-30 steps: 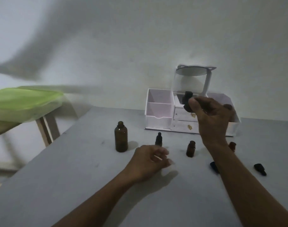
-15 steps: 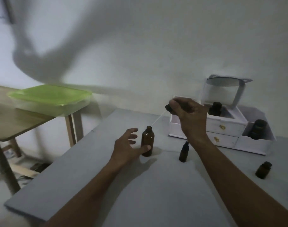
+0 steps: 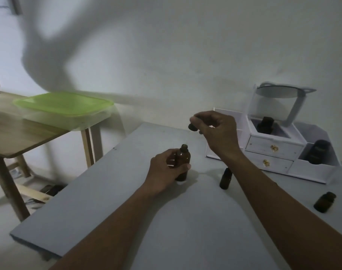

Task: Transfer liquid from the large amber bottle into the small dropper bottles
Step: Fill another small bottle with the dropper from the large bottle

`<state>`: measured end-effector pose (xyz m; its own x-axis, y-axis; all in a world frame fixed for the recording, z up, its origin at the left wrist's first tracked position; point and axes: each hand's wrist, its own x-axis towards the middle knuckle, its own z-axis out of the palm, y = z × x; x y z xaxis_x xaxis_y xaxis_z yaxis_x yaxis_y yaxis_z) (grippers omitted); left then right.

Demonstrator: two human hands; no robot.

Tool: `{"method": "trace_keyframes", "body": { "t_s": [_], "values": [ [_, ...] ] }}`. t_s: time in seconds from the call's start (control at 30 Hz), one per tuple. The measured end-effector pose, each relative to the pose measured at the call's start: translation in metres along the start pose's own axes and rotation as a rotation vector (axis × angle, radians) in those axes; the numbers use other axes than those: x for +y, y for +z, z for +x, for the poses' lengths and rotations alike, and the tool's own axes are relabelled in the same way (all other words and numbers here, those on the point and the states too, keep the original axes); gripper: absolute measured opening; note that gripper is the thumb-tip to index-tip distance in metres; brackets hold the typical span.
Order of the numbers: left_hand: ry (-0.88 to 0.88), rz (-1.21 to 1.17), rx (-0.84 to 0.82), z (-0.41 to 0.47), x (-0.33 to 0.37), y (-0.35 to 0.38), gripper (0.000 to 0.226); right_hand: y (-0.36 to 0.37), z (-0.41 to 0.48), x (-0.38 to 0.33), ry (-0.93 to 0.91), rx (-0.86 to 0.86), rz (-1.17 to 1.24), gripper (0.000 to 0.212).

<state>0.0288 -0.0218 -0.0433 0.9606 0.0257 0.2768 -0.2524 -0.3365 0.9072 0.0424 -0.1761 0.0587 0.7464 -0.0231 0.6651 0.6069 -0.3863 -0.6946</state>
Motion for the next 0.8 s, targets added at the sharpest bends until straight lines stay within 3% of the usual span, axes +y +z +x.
{"method": "trace_keyframes", "body": {
  "t_s": [0.17, 0.37, 0.8],
  "values": [
    [0.015, -0.011, 0.024, -0.003, -0.001, 0.001, 0.055, 0.013, -0.006, 0.015, 0.048, -0.139, -0.081, 0.008],
    [0.024, 0.000, 0.017, -0.005, 0.002, 0.002, 0.052, 0.022, -0.019, 0.030, 0.055, -0.187, -0.157, 0.015],
    [0.014, 0.049, 0.001, -0.004, 0.002, 0.002, 0.055, 0.030, -0.018, 0.029, 0.072, -0.092, -0.149, 0.007]
  ]
}}
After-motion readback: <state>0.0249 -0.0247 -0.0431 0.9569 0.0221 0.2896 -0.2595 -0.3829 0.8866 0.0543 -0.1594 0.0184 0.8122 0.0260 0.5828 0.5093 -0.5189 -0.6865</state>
